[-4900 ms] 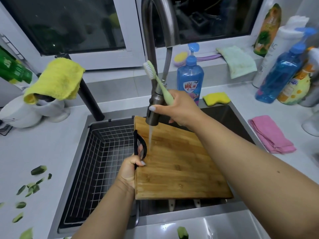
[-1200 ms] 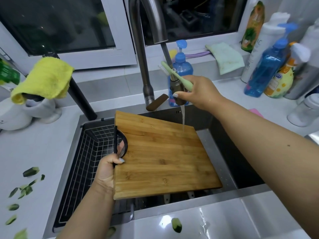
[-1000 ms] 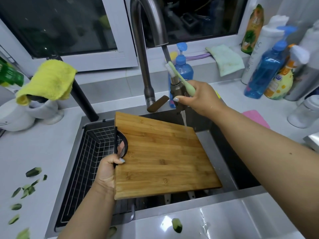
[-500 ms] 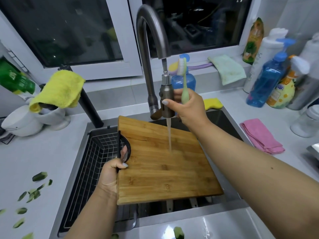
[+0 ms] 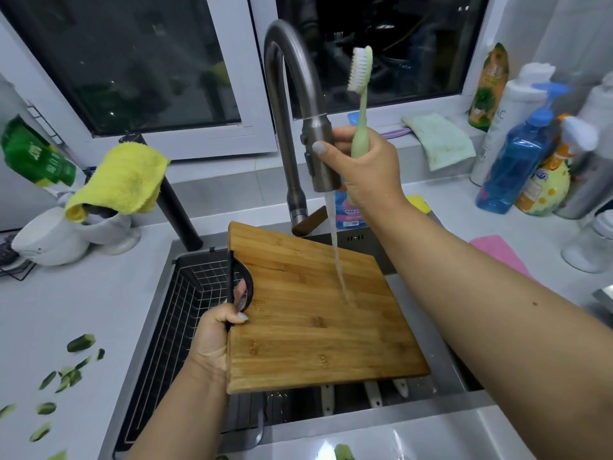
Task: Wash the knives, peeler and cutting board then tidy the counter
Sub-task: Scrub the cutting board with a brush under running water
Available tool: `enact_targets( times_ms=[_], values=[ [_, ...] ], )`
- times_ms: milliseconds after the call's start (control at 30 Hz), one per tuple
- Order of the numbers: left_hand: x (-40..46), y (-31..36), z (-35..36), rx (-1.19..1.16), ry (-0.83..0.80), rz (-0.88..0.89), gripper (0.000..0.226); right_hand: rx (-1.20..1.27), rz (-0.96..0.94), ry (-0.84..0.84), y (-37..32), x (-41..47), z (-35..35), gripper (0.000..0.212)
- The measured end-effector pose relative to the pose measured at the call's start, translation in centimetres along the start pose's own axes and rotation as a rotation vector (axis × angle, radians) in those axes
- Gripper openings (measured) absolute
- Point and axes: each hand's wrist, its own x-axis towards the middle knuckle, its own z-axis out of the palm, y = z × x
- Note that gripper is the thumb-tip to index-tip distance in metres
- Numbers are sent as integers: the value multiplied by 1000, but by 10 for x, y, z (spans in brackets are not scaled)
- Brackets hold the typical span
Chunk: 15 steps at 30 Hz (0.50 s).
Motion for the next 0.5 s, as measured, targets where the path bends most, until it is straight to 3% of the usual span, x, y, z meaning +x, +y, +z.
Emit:
enact_targets(
  times_ms=[100, 233, 367, 500],
  values=[
    [0, 0, 0, -14, 31, -3, 70, -21, 41, -10, 6, -5, -8, 9],
    [0, 0, -1, -29, 32, 4, 69, -186, 300, 50, 62, -14, -30, 21],
    [-4, -1, 6, 27, 1, -2, 61, -533, 738, -68, 144, -40, -65, 26],
    [-4, -2, 6, 40, 1, 1, 60, -617, 843, -81, 185, -61, -92, 17]
  ],
)
